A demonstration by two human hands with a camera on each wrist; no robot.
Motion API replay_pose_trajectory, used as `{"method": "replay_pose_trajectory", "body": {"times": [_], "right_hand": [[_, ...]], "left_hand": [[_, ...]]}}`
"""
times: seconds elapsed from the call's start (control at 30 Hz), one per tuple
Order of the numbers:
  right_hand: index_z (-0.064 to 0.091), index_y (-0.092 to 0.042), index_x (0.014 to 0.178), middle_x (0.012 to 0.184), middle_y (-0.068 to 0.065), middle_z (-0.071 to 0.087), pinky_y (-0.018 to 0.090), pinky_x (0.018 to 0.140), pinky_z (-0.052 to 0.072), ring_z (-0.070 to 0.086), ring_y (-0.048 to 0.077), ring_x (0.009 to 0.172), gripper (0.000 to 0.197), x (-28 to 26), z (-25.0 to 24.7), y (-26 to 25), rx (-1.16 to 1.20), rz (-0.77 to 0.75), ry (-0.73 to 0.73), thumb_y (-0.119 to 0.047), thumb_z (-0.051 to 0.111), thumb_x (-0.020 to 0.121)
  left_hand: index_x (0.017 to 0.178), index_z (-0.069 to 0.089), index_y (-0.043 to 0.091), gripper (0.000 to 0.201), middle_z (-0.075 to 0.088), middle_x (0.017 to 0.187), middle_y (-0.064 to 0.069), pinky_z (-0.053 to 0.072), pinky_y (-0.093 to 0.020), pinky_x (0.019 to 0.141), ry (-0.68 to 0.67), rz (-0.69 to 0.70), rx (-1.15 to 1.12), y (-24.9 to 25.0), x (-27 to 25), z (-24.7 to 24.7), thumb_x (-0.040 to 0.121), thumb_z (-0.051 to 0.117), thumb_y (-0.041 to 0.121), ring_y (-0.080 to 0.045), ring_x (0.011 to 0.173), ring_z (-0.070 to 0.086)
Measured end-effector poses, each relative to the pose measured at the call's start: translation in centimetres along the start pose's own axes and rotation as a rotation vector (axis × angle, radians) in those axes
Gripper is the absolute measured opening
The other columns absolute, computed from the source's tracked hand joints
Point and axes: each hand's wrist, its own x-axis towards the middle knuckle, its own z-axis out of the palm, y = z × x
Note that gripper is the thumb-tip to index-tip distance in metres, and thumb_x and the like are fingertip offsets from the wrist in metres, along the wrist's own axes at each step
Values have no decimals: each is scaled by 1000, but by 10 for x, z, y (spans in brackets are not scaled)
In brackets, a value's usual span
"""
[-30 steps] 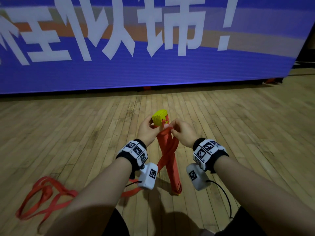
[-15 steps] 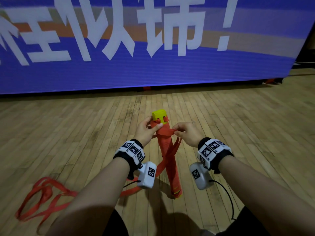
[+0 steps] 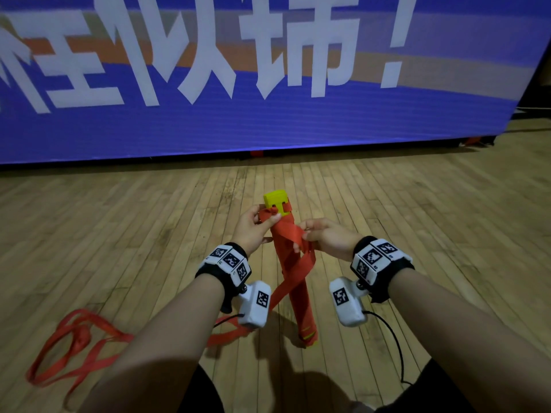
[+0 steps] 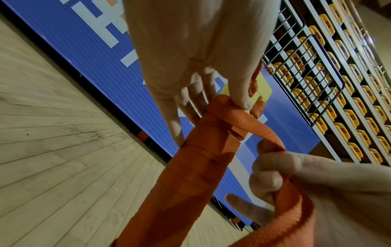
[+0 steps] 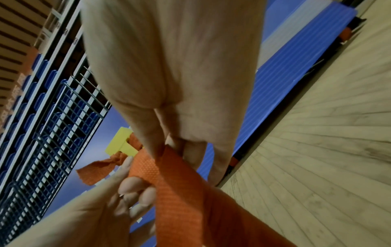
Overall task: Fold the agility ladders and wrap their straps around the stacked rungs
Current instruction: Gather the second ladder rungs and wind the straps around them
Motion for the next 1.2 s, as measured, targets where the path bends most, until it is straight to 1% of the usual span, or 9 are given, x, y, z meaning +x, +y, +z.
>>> {"method": "replay_pose_trajectory", "body": {"times": [0.13,0.27,0.47,0.63,0.8,0.9,0.97,1.1,1.2], "right_hand": [[50,-3,87,69,12,55,24,61,46,53,19,62,26,4,5,-1,111,17,46,10,29,93],[52,-8,84,68,4,56,17,59,45,53,11,58,13,2,3,1,-92,-48,52,-4,49,96],[62,-9,87,79,3,65,12,71,48,62,5,70,11,4,-1,1,-282,-25,22,-2,55,92],[68,-11,93,82,-3,61,20,75,40,54,8,80,8,12,2,0,-522,-20,173,-10,60,91],[66,-6,102,85,1,63,5,61,41,56,10,77,15,20,17,6,-571,-87,259,-2,59,90],[62,-11,100,73,-4,58,19,68,45,57,13,72,17,26,25,9,-535,-110,257,1,59,88],[60,-10,116,74,-3,59,28,77,47,60,16,79,29,32,29,10,-537,-110,239,0,59,89],[58,-7,127,89,8,66,7,71,46,61,15,87,37,40,33,10,-496,-109,186,2,55,91],[65,-2,116,102,10,69,9,78,48,62,14,93,27,45,34,9,-426,-104,198,2,56,91]], "left_hand": [[113,54,15,24,61,102,1,54,-46,87,-3,-5,-16,0,1,0,91,62,16,-18,104,59],[105,58,18,15,61,113,-8,54,-47,88,25,-8,-25,-5,3,-5,91,62,18,-22,108,59],[102,58,19,12,63,100,-4,53,-46,86,20,-7,-37,-5,2,-11,91,61,15,-21,102,59],[109,57,13,18,63,93,2,56,-30,71,13,24,-24,-3,-3,-20,92,60,12,-8,89,61],[110,59,12,19,63,94,-1,56,-41,80,-20,19,-2,-4,-7,-35,91,61,12,-17,93,60],[112,52,19,21,62,99,-1,53,-44,85,-36,2,-12,-4,-10,-40,93,59,12,-17,96,60],[118,51,14,25,62,102,-2,52,-46,88,-64,-13,3,-3,-11,-41,94,58,14,-18,99,60],[123,54,8,30,63,107,-3,54,-38,87,-76,-31,12,-4,-11,-47,96,55,18,-16,104,60],[110,58,12,18,59,104,-3,56,-30,77,-20,-36,48,-6,-11,-50,96,54,24,-13,99,58]]}}
